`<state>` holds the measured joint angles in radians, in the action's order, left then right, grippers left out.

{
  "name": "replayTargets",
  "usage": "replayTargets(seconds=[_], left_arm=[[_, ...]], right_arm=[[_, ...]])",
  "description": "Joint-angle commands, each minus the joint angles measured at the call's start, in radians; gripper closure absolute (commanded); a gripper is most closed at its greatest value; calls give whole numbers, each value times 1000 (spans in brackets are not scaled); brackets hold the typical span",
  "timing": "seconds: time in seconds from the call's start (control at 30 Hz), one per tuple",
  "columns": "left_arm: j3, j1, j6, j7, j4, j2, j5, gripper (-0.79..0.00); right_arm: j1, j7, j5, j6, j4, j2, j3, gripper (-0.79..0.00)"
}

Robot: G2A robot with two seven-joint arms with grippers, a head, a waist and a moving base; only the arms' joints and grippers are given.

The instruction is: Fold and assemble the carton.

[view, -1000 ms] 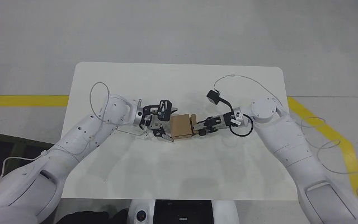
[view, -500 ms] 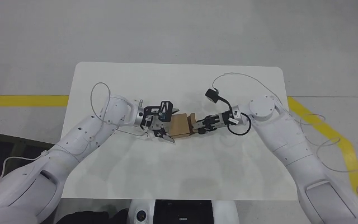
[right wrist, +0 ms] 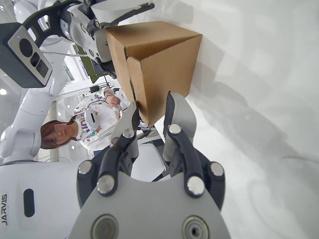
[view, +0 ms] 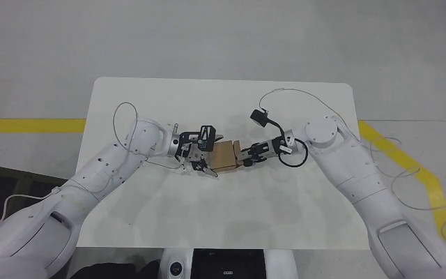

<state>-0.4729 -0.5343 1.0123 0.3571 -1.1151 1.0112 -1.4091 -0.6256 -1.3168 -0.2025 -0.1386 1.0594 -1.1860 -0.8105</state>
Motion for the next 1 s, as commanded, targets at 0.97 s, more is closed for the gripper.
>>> replayTargets(seconds=[0.97], left_arm=[[28,12,0,18,12,0,-26,-785]], right_arm=[[34,-41,-115,-46,-81,-45,37,-160]])
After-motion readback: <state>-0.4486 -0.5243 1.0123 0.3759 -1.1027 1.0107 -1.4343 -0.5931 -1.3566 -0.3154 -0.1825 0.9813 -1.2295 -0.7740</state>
